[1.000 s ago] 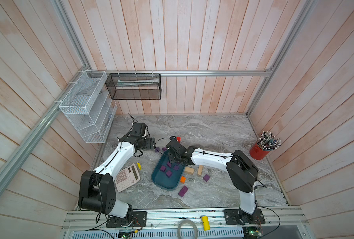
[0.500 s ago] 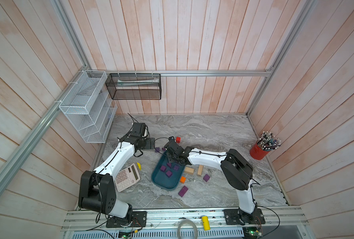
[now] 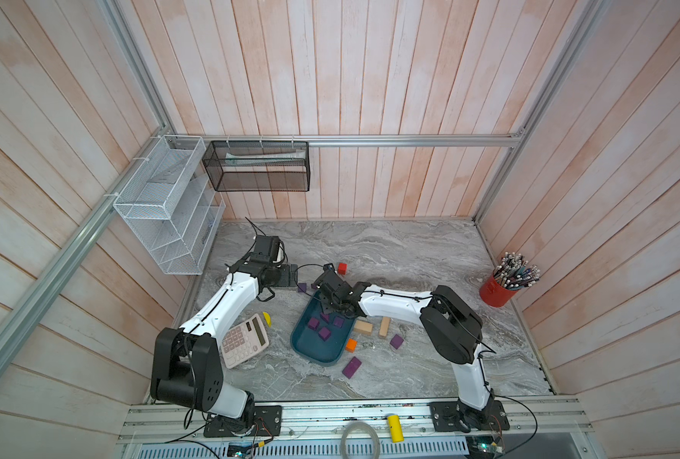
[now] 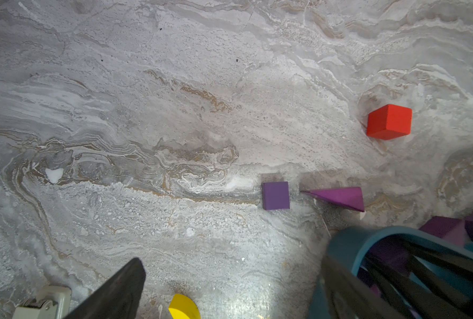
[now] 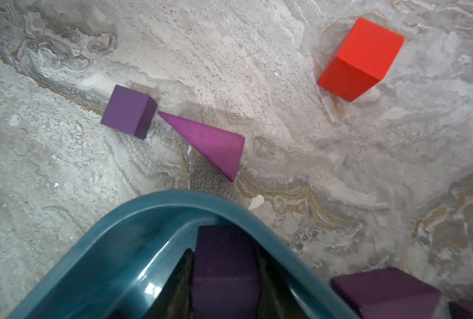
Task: Pick purple bricks into the storage bin
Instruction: Place the building block in the storage box.
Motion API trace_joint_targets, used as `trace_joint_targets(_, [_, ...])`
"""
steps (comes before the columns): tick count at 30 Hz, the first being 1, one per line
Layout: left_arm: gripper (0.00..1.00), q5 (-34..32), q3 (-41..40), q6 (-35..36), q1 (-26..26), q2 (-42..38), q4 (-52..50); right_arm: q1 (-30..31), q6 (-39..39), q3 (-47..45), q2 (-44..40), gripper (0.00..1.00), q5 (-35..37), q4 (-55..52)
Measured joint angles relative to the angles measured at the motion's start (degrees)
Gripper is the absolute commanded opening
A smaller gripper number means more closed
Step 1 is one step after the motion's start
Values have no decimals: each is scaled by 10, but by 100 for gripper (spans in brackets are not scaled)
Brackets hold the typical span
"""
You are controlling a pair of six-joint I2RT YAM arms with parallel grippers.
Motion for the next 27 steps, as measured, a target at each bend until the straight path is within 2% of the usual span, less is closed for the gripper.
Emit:
trace_joint_targets(8, [100,0,0,0,0,0,0,0,0,0,0,46,-3,0])
trace_joint_targets(13, [100,0,0,0,0,0,0,0,1,-2,-7,53,-6,0])
trace_joint_targets(27, [100,0,0,0,0,0,0,0,-1,-70,-134,61,-6,29])
